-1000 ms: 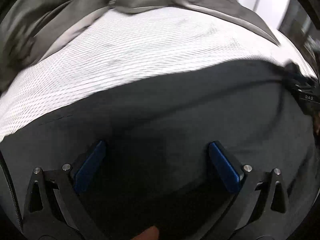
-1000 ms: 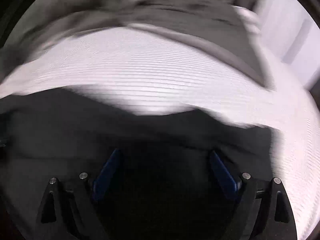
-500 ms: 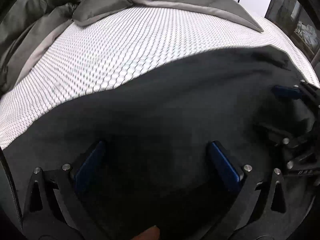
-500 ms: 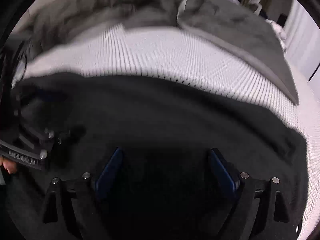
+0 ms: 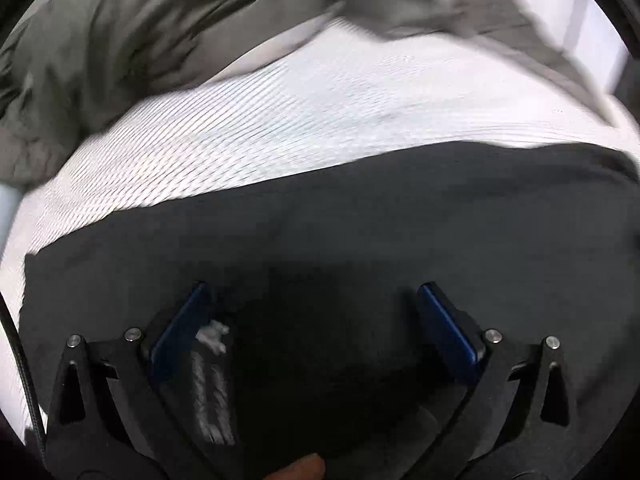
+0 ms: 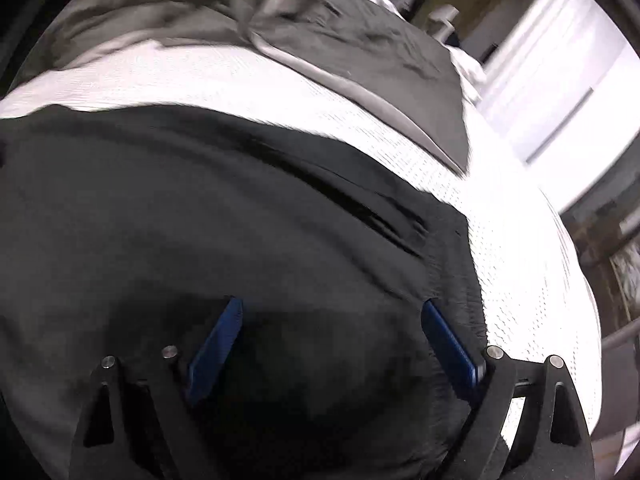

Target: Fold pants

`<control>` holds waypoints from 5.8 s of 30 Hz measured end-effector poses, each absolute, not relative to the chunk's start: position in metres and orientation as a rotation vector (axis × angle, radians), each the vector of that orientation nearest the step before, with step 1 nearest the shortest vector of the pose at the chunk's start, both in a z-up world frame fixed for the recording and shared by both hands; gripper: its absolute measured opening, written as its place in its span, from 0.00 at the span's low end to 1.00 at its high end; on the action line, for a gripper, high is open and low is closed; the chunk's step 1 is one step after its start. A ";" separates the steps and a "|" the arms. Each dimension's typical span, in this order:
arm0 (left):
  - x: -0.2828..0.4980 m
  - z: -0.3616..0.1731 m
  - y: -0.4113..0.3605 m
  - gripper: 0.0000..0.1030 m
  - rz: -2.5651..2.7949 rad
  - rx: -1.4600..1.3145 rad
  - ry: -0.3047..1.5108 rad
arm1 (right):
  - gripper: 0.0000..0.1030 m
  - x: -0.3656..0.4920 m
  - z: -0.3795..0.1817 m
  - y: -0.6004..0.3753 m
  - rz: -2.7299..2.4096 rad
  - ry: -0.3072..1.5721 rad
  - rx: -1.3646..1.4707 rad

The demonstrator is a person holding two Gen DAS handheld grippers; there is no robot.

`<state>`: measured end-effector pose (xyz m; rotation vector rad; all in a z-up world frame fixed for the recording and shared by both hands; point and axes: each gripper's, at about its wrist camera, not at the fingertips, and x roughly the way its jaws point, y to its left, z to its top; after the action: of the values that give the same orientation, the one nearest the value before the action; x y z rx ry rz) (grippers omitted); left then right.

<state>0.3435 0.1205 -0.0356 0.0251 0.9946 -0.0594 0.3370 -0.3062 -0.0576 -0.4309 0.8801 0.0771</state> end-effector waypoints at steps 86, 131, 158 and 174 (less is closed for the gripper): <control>-0.022 -0.068 0.340 0.46 0.388 -0.665 0.690 | 0.97 0.029 -0.060 -0.531 0.091 0.771 0.375; 0.220 0.036 0.384 0.10 0.483 -0.587 0.698 | 0.13 0.324 0.055 -0.448 -0.086 0.567 0.312; 0.264 -0.066 0.248 0.17 0.152 -0.665 0.925 | 0.82 0.223 -0.035 -0.420 0.145 0.713 0.473; 0.211 -0.053 0.295 0.25 0.186 -0.640 0.896 | 0.82 0.225 -0.059 -0.451 0.108 0.739 0.568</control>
<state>0.2114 0.2949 -0.0525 -0.6400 0.8958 0.1857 0.2251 -0.4515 -0.0586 0.5681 0.7387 0.1076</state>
